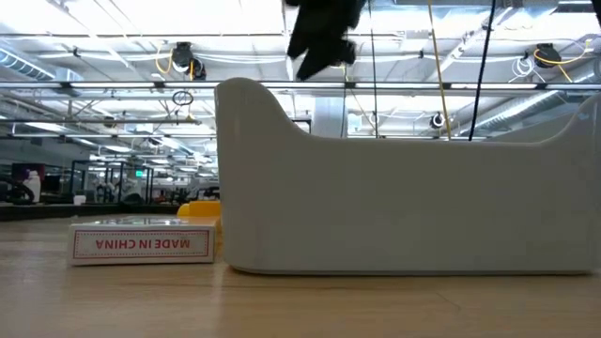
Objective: Pick & Place Toys
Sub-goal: Put the pastel light blue-green game piece into the top gray bin
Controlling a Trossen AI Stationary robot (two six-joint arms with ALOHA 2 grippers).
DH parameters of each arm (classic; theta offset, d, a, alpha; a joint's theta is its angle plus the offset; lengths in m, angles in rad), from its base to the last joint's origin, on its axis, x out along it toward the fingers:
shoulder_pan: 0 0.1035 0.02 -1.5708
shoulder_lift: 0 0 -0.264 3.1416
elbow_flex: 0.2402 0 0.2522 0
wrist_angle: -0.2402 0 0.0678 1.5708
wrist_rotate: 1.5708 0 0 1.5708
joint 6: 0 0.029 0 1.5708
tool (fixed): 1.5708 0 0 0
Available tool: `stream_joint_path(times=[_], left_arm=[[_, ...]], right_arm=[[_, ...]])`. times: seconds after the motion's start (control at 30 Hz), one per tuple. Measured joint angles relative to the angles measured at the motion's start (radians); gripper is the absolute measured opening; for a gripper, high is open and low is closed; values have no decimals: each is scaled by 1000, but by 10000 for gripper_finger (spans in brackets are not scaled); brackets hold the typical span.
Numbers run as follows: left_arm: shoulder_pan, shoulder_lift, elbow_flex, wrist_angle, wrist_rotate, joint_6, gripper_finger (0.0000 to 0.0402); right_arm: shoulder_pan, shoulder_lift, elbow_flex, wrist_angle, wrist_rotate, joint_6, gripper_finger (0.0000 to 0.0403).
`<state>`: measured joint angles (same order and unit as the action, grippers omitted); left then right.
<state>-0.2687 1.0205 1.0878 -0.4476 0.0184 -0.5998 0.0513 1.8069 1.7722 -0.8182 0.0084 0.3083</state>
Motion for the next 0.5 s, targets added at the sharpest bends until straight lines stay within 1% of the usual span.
stream_joint_path(times=[0.1,0.23,0.3,0.37,0.5], left_arm=[[-56,0,0,-9,-68,-23,237],[-127,1,0,-48,-144,-44,237],[-153,15,0,-61,-173,-66,237],[-171,34,0,-76,-187,-70,237],[-203,67,0,-75,-211,-85,237]], right_arm=[[48,-38,1,0,36,15,218],[107,-83,1,-81,73,60,215],[143,-104,1,-169,94,97,215],[187,-120,1,-268,104,151,215],[292,-140,0,-434,160,276,213]])
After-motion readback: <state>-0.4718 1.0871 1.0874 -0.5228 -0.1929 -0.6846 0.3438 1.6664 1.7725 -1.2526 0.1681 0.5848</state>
